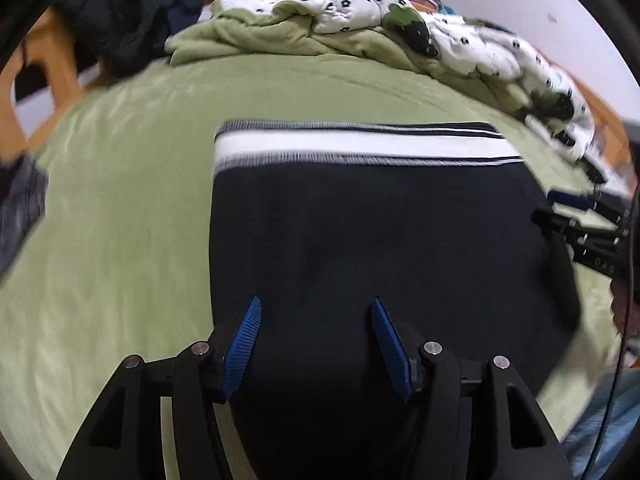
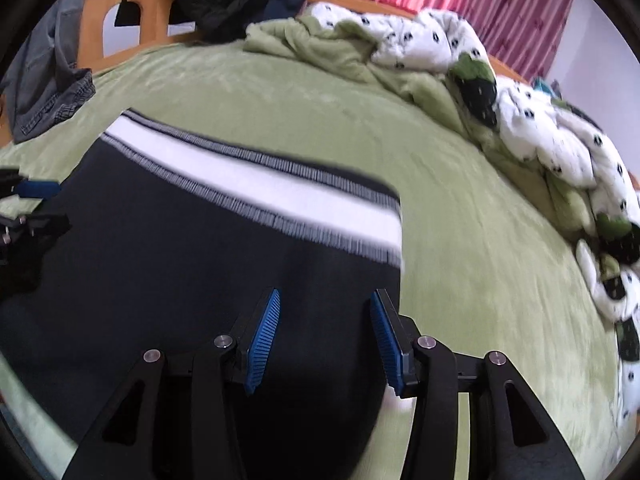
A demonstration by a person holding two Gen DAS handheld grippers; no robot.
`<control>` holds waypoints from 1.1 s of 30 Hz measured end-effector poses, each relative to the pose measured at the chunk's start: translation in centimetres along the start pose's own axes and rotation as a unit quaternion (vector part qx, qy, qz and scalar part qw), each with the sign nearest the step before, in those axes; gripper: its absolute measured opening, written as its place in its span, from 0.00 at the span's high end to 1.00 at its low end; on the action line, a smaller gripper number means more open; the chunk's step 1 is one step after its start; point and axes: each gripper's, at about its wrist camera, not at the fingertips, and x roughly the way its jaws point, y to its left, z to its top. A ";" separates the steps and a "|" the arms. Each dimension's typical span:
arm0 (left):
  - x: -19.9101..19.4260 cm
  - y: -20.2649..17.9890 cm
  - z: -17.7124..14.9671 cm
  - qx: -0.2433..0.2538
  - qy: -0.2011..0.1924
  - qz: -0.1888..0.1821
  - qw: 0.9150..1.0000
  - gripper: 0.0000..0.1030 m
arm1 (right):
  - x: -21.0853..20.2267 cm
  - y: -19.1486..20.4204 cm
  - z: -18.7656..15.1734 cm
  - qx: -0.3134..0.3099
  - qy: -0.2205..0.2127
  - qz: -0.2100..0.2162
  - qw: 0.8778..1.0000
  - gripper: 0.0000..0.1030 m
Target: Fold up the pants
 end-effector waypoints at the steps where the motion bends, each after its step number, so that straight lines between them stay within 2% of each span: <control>1: -0.4 0.1 -0.6 -0.011 0.005 -0.012 1.000 0.45 | -0.6 0.0 -0.5 0.007 0.010 0.001 1.000 0.55; 4: -2.0 -0.5 -2.7 -0.022 0.018 -0.030 0.999 0.40 | -2.3 -0.5 -2.3 0.047 0.060 0.013 0.997 0.55; 6: -3.1 -1.4 -3.7 -0.008 0.025 -0.027 0.999 0.39 | -3.0 -0.8 -3.7 0.081 0.082 0.008 0.993 0.55; 9: -5.9 -2.0 -5.0 -0.004 0.018 -0.025 1.000 0.39 | -4.8 -1.1 -5.6 0.133 0.106 0.025 0.985 0.55; 10: -7.0 -2.0 -5.2 -0.009 0.007 -0.024 1.000 0.39 | -5.9 -1.0 -6.0 0.145 0.100 0.025 0.984 0.55; 12: -9.5 -2.0 -5.6 -0.019 -0.022 -0.032 0.999 0.39 | -8.7 -0.8 -6.8 0.166 0.062 0.008 0.984 0.55; 15: -12.1 -2.4 -6.2 -0.034 -0.037 -0.072 0.996 0.39 | -13.2 -0.2 -8.0 0.194 0.001 -0.018 0.981 0.45; 18: -13.8 -3.2 -7.0 -0.039 -0.069 -0.087 0.993 0.35 | -17.1 0.1 -9.7 0.233 -0.047 -0.028 0.971 0.39; 21: -15.1 -4.5 -7.8 -0.016 -0.093 -0.061 0.994 0.35 | -20.0 1.0 -10.6 0.238 -0.058 -0.041 0.969 0.37; 23: -15.7 -5.0 -8.2 -0.011 -0.104 -0.046 0.993 0.31 | -21.7 1.4 -11.2 0.246 -0.070 -0.025 0.966 0.35; 25: -15.8 -5.1 -8.6 -0.019 -0.105 -0.053 0.993 0.30 | -22.6 1.9 -11.3 0.236 -0.083 -0.004 0.968 0.35; 28: -16.1 -4.7 -9.4 -0.044 -0.105 -0.062 0.992 0.30 | -22.8 3.4 -12.0 0.206 -0.087 -0.049 0.973 0.35; 29: -16.2 -4.5 -9.6 -0.050 -0.107 -0.068 0.991 0.30 | -22.6 3.5 -12.2 0.212 -0.082 -0.042 0.973 0.35; 30: -16.2 -4.5 -9.8 -0.052 -0.105 -0.071 0.991 0.27 | -22.5 3.3 -12.3 0.224 -0.077 -0.018 0.971 0.35; 31: -16.1 -4.5 -10.0 -0.054 -0.101 -0.072 0.991 0.27 | -22.4 3.1 -12.5 0.243 -0.077 0.023 0.967 0.26; 32: -15.9 -4.3 -10.2 -0.059 -0.093 -0.071 0.991 0.27 | -22.5 3.1 -12.7 0.251 -0.078 0.033 0.964 0.17; 33: -15.9 -4.3 -10.5 -0.061 -0.089 -0.068 0.992 0.27 | -22.4 3.3 -13.0 0.253 -0.081 0.028 0.964 0.16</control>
